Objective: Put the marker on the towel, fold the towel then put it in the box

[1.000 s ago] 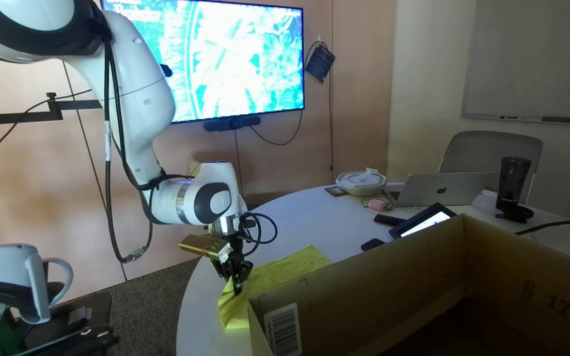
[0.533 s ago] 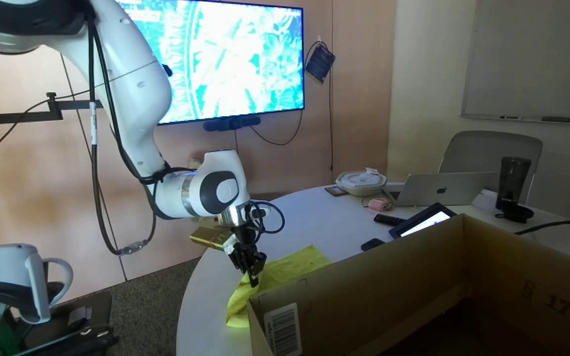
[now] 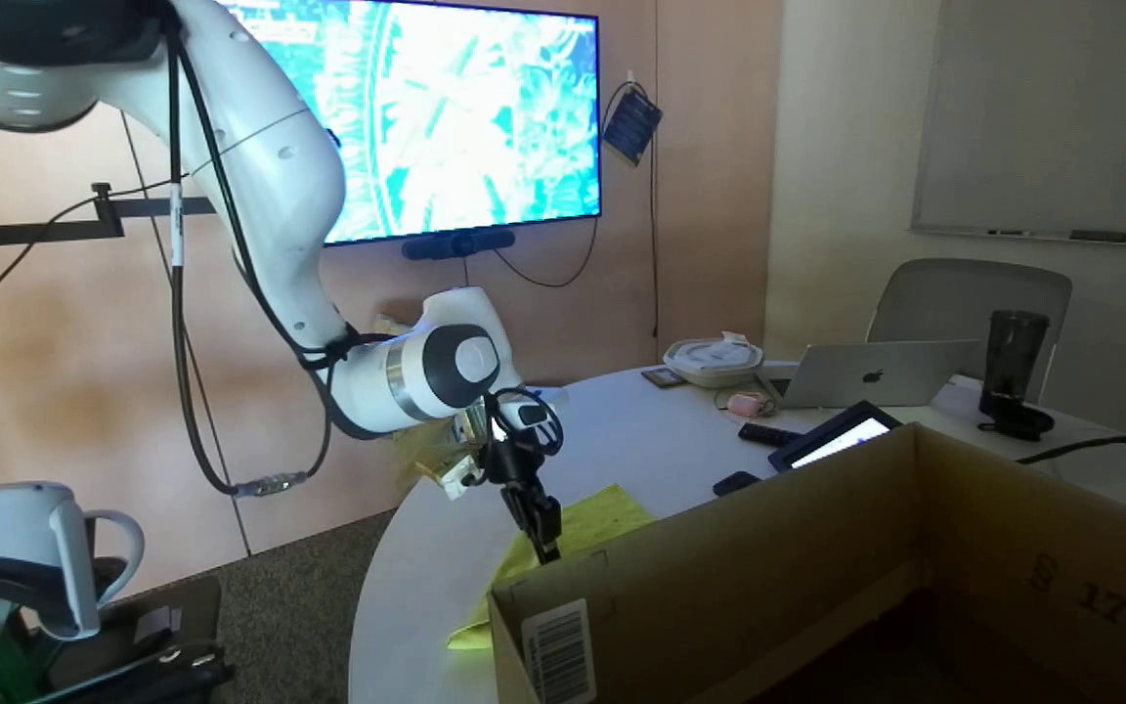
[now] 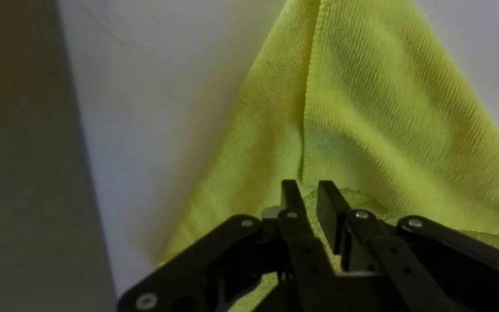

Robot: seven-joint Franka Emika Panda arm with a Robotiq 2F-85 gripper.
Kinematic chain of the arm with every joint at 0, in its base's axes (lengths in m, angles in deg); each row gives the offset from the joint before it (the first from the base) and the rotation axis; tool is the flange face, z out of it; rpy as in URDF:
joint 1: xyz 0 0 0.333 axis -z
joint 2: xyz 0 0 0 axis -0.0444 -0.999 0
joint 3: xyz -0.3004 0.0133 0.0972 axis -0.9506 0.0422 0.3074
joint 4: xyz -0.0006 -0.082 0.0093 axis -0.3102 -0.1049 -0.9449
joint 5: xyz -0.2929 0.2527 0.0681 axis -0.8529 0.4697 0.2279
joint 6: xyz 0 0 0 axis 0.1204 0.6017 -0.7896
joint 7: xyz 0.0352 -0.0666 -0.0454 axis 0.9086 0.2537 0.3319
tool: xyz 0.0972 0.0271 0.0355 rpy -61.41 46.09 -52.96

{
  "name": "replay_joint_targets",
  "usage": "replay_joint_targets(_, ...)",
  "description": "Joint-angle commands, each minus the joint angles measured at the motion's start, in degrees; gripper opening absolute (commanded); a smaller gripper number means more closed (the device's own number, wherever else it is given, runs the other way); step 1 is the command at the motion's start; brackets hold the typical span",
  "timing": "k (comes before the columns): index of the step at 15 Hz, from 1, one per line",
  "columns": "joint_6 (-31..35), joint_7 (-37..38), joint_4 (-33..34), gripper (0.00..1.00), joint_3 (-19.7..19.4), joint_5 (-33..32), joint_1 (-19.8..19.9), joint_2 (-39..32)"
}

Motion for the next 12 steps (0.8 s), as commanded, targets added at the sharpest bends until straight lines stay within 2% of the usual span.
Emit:
replay_joint_targets(1,-4.41,7.97,4.85,0.13,-1.93,0.02,-1.75,-3.67)
replay_joint_targets(5,-9.13,10.66,6.24,0.12,1.65,1.60,0.58,-3.12)
replay_joint_targets(6,-9.83,10.09,6.26,0.19,3.23,2.49,1.70,-2.31)
replay_joint_targets(7,-10.71,9.88,6.70,0.37,4.25,3.17,2.24,-1.80)
replay_joint_targets(8,-11.74,9.48,7.40,0.38,5.41,3.96,2.91,-1.51)
replay_joint_targets(9,-13.21,9.76,8.79,0.44,6.34,4.43,3.17,-1.63)
replay_joint_targets(12,-18.67,9.91,14.01,0.68,9.65,6.52,4.63,-2.38)
